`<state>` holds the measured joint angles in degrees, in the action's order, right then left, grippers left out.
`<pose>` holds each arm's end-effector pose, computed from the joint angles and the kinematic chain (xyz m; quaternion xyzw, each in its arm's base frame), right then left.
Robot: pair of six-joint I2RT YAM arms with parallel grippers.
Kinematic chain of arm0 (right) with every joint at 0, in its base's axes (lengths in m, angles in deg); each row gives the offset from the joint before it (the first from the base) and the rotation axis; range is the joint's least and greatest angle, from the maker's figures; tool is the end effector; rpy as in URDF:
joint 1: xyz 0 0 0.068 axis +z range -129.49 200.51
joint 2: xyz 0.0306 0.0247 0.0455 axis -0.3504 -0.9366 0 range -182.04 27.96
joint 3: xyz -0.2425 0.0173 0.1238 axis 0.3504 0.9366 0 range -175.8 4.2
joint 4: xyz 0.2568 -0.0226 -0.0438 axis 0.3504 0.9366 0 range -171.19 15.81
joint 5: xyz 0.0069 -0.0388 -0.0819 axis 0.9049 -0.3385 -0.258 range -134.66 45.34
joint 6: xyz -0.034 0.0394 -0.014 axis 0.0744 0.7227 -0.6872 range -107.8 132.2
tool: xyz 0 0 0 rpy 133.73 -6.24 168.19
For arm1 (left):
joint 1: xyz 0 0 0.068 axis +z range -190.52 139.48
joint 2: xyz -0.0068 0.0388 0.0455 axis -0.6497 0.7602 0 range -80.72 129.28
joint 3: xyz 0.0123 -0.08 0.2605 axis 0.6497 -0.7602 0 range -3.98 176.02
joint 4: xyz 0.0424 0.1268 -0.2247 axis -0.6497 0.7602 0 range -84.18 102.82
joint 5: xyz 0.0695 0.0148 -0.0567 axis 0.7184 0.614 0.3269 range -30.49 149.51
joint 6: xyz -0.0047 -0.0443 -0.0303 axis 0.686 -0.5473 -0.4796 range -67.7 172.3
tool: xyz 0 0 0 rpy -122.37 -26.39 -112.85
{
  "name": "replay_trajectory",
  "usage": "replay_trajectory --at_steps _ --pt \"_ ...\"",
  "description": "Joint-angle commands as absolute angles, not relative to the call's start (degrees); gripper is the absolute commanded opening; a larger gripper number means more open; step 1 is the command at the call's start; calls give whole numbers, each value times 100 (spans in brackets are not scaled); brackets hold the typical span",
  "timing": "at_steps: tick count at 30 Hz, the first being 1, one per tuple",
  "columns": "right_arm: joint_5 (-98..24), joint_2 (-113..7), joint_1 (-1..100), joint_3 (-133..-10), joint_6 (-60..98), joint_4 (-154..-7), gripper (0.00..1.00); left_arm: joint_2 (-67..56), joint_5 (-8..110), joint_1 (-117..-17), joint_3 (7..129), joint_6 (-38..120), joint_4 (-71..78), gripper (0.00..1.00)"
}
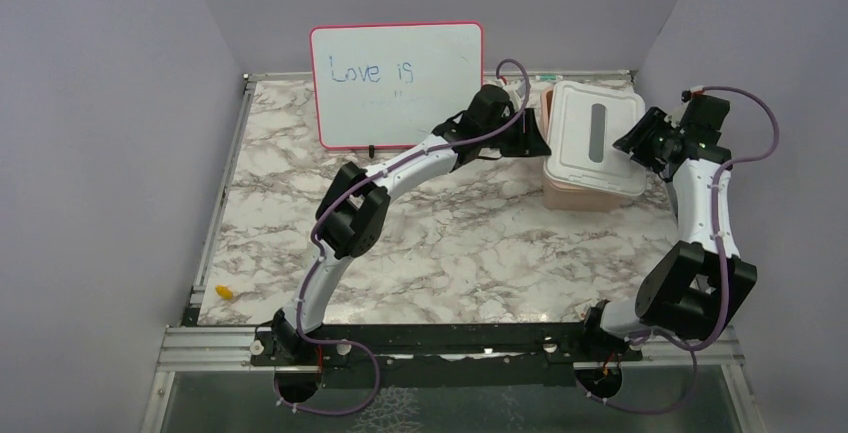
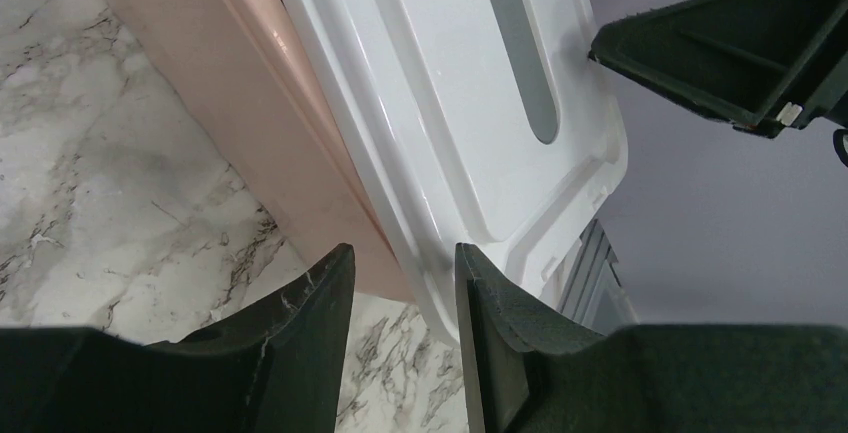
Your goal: Organize the chemistry lab equipment
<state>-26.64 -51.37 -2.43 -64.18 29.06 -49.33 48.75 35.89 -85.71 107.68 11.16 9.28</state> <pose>0.2826 -0.1077 0.3121 0.2491 0.8724 0.1224 0.4023 0.3696 -0.3922 0.2609 0.1440 0.8034 -0.5012 0.2874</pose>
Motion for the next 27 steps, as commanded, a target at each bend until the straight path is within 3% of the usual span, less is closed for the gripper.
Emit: replay_trajectory --at_steps 1,8,17,27 --pt "-3262 -5361 -206 -6655 2738 -5065 54 4993 3373 -8657 10904 1099 734 44" --pt "-3463 -5467 -95 -6590 2651 -5157 55 5042 3261 -8664 10895 1084 731 42" --pt "-2474 -5759 -78 -6534 2342 -5475 49 4949 3008 -8756 10701 1224 633 29" --pt "-2550 -5902 -78 -6636 2147 -5559 45 4810 2925 -8885 10484 1221 661 20"
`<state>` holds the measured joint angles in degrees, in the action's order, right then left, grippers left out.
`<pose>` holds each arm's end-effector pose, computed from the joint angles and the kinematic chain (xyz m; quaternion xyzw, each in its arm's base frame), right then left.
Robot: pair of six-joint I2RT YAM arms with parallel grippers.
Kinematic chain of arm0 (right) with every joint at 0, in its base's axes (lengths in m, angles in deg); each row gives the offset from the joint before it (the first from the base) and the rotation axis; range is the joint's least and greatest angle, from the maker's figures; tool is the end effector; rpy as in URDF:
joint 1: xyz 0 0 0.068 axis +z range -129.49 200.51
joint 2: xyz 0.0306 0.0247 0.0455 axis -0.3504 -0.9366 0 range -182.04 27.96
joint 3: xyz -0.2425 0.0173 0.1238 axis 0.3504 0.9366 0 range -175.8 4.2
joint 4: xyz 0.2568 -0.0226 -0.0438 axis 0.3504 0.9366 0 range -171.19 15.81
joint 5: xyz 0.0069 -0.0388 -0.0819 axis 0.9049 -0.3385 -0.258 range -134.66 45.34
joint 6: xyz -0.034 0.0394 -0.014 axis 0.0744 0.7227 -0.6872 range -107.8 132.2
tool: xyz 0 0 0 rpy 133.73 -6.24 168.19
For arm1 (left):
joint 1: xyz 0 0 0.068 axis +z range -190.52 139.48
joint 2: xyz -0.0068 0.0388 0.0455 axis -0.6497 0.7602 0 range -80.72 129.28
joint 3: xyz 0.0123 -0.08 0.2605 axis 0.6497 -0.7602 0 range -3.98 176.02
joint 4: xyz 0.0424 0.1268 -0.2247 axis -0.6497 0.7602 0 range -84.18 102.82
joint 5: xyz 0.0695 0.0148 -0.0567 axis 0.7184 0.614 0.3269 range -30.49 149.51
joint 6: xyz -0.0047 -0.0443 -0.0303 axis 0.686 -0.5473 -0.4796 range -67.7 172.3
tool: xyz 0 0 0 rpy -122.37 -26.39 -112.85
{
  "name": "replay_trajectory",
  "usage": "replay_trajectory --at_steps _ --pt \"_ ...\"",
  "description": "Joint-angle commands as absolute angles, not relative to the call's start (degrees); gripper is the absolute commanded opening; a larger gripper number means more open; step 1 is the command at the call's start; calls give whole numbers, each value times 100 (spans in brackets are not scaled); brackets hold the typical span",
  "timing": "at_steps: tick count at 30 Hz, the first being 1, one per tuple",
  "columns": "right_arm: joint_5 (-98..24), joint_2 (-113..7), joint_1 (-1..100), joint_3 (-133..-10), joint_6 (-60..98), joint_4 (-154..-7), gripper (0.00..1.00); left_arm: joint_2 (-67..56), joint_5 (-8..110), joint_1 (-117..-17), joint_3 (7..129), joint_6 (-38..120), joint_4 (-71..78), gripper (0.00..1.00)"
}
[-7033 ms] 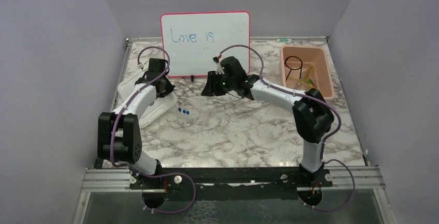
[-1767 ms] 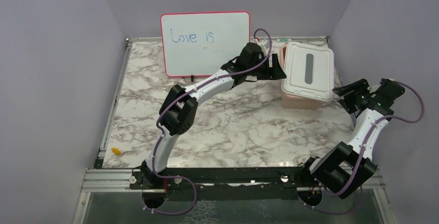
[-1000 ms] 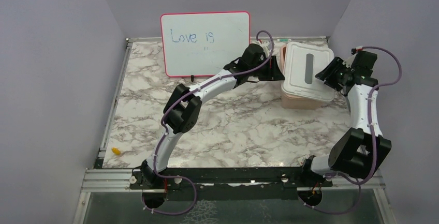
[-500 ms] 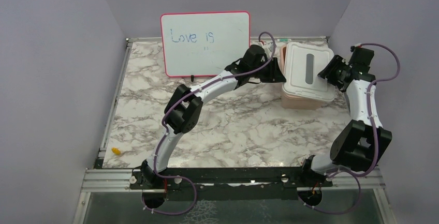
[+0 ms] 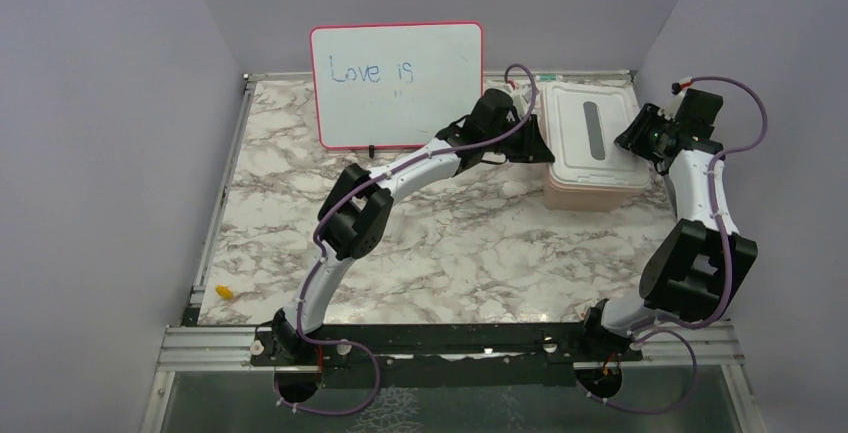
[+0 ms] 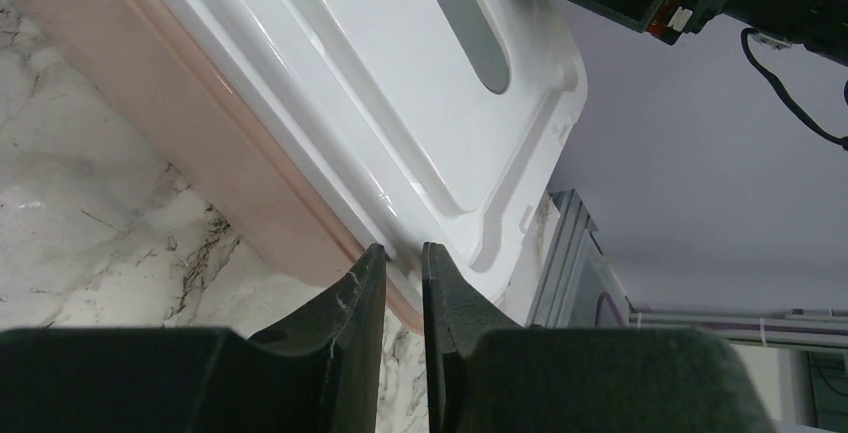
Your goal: Organize the chemistry lab equipment
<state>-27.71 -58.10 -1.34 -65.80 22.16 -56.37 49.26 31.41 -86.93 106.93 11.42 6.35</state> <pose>0.3153 -0.1153 0.2961 0.1876 0.8820 0.0908 0.4227 0.3603 -0.4026 0.2571 0.1780 0.7850 -0.5295 0.2677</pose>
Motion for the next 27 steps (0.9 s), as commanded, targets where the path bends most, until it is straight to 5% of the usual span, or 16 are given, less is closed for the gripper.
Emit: replay_trajectory --at_steps 1,27 --pt "-2623 -5884 -76 -6611 2158 -5560 45 4779 2954 -8900 10457 1200 684 20" --pt "-2816 -5571 -76 -6313 2500 -5142 47 4506 3994 -8992 10375 950 1714 36"
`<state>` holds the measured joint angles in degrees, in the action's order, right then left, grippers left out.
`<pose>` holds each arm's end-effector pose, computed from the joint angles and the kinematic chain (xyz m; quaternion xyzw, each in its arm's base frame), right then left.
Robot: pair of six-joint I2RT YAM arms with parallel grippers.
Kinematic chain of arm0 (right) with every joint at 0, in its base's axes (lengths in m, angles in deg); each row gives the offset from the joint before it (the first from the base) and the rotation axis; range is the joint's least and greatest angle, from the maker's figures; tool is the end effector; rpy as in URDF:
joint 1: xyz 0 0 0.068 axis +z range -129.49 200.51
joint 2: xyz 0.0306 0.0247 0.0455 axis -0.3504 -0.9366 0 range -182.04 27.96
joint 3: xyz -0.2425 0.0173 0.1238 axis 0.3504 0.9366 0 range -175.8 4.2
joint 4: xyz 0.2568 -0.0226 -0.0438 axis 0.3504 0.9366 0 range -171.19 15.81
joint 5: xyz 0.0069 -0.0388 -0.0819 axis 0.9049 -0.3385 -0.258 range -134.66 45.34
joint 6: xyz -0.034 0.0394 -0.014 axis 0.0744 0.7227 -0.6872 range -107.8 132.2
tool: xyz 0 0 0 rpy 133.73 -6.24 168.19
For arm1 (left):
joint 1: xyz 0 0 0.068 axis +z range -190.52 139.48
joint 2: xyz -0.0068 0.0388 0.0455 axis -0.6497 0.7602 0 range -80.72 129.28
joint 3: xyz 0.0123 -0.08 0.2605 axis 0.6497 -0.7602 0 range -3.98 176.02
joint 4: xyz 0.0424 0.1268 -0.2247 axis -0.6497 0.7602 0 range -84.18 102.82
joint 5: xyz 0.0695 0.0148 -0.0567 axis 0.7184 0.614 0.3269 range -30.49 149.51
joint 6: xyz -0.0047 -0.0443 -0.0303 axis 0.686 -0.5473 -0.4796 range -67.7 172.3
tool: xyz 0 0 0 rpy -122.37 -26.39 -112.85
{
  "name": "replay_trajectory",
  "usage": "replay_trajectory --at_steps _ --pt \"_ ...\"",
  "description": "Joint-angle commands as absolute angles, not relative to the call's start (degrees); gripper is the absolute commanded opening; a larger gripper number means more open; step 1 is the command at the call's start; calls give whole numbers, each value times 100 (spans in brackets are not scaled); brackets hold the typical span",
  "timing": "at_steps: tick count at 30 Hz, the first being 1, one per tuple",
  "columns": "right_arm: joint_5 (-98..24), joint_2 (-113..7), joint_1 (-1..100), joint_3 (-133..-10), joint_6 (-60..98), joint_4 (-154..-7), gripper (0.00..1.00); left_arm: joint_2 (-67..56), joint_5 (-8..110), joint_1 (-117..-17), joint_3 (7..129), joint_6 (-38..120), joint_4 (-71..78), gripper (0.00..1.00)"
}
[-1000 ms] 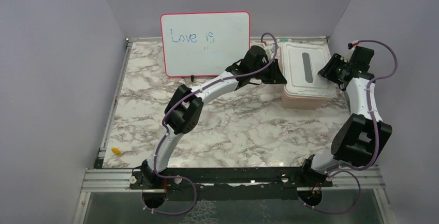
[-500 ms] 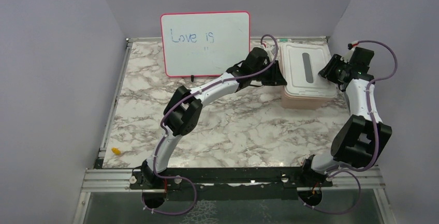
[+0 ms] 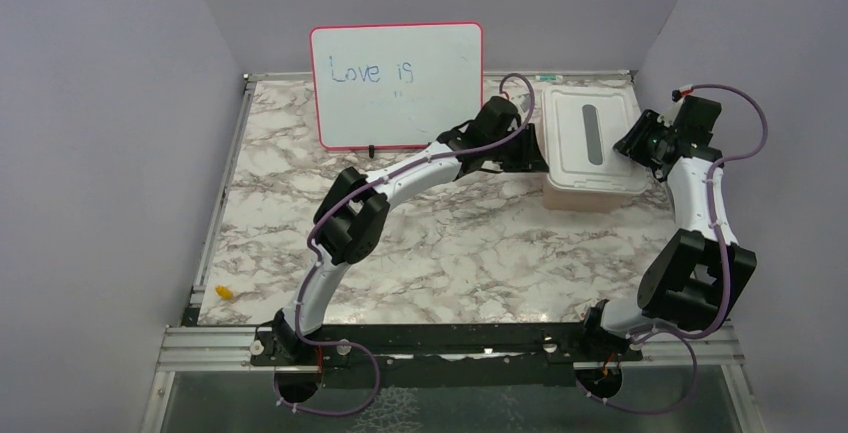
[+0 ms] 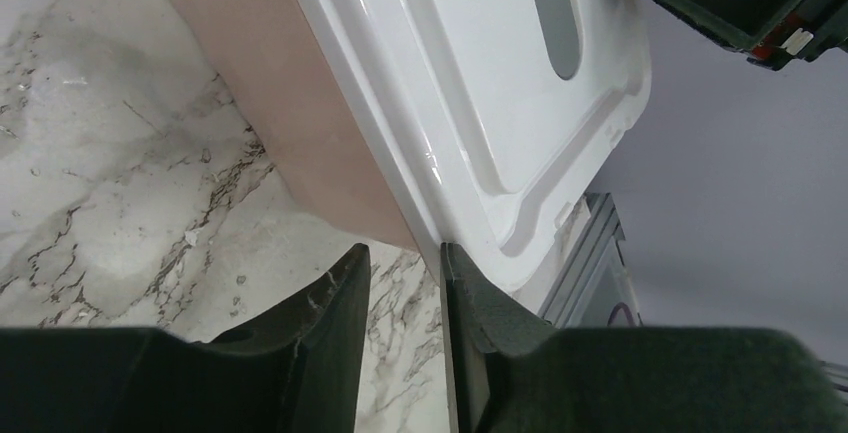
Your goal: Organize the chemistry lab equipment
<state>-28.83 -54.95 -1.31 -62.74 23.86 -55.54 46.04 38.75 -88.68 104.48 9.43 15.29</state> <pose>0.3010 -0.1101 0.2939 0.2062 0.8815 0.0892 0.4153 0.3404 -0.3990 0.2551 0.1318 0.8369 -0.4707 0.2461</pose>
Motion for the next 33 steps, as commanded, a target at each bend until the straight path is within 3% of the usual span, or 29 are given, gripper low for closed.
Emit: replay_trajectory --at_steps 1,5,18,33 --pt "-2789 -5634 -76 -6350 2500 -5140 48 4512 4006 -8985 10409 976 1710 38" --pt "-2755 -5861 -82 -6430 2483 -5152 53 4576 4059 -8970 10627 1074 1747 47" --pt "-2968 -6347 -82 -6626 2583 -5229 57 5074 3858 -8925 11260 1306 1986 57" --pt "-2252 -6778 657 -6373 2338 -5337 55 4743 4682 -8922 10585 1172 1970 53"
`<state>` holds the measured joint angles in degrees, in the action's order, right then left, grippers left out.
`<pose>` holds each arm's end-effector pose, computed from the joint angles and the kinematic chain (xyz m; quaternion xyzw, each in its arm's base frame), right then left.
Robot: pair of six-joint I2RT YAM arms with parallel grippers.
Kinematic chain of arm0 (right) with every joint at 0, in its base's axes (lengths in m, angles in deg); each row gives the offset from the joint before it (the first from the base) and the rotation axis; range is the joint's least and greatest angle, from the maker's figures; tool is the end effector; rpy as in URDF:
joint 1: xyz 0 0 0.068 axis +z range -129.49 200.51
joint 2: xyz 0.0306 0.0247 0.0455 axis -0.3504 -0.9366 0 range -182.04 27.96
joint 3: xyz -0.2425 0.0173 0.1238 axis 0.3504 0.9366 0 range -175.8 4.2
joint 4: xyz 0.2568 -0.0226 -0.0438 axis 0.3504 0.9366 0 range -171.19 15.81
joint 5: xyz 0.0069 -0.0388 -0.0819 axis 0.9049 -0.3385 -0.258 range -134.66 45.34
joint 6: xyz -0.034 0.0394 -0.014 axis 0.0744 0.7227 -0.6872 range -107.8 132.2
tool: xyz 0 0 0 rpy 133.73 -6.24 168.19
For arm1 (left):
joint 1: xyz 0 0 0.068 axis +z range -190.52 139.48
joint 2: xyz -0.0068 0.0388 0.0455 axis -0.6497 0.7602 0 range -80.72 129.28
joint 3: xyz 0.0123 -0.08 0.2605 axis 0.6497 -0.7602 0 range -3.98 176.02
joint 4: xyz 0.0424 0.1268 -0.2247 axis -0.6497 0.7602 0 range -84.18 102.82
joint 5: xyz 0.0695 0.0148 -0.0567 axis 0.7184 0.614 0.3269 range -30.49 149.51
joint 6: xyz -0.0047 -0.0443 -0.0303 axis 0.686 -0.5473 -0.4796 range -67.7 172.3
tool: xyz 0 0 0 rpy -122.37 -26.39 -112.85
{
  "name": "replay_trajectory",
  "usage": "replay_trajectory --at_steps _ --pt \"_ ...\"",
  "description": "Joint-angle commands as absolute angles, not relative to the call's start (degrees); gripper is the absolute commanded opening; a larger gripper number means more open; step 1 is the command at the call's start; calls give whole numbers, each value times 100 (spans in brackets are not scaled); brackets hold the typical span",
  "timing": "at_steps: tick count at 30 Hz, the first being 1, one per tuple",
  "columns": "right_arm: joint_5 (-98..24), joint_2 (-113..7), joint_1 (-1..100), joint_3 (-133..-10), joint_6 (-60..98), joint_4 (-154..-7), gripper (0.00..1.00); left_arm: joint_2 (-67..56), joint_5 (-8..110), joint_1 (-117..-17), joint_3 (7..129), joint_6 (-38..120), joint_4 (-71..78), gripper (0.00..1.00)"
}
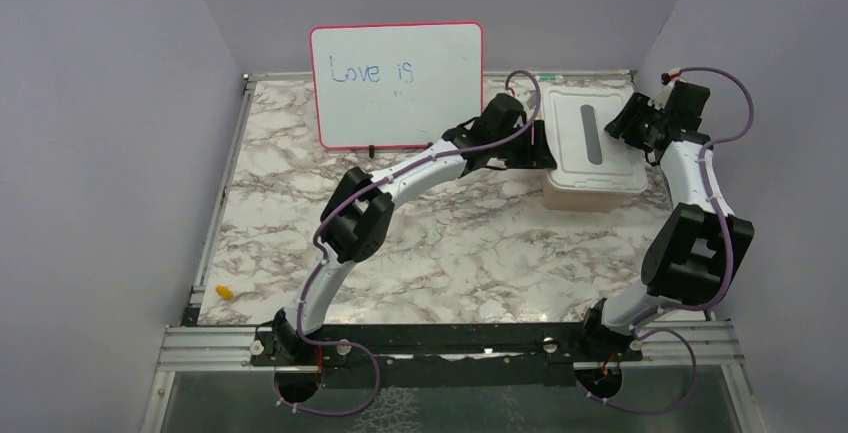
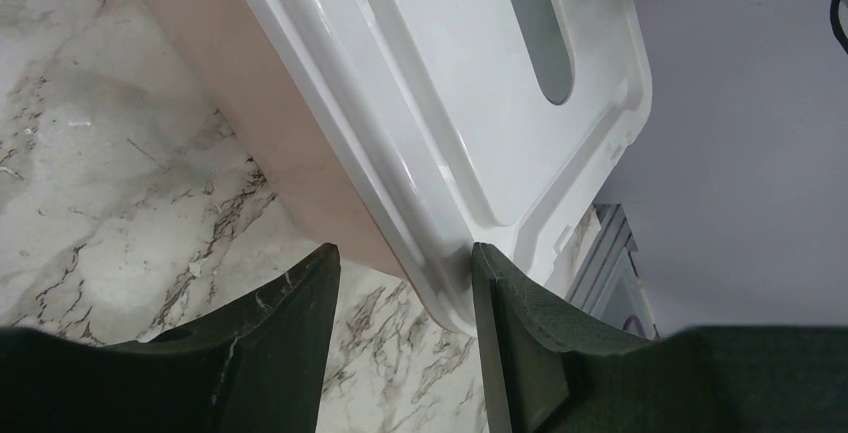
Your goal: Organize the chemistry lab equipment
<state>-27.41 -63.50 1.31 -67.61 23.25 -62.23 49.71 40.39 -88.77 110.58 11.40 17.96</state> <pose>0.3453 -0.1091 0.2842 0.1697 0.8770 0.1043 0.4372 0.3498 -0.4093 0.2547 0.1395 0.8381 -0.4578 0.2618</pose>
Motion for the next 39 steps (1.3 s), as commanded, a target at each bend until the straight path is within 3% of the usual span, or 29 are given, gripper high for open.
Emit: replay_trajectory --at_steps 1,11,19,28,32,33,34,35,39 --pt "-2186 -6738 702 -6308 2355 -5364 55 4646 4797 -8923 10455 1151 1918 53" --pt "-1833 -6249 742 -6060 2736 -5505 54 3791 5476 -8761 9291 931 1102 53" --pt "-3028 -5923 743 -7004 2957 -5079 53 3793 4924 -8586 9881 1387 1440 55" --pt "-4334 -5217 746 -7020 3206 -4840 54 2921 6367 -8248 9860 2324 2163 62" --pt "-4112 -4916 747 -6860 3232 -4506 54 2392 6658 -7978 9736 2703 2559 71" --pt "-3984 -4790 743 -6783 3226 -4456 54 2234 6729 -7923 9709 2794 2715 77" --pt "-3903 -4666 742 -6694 3238 -4416 54 2048 6833 -7886 9660 2868 2880 92" --pt "-3827 -4513 747 -6604 3258 -4392 53 1860 6959 -7850 9554 2968 3013 98" --pt "-3467 -4085 748 -6531 3231 -3974 52 653 7308 -7770 8501 3627 3174 99"
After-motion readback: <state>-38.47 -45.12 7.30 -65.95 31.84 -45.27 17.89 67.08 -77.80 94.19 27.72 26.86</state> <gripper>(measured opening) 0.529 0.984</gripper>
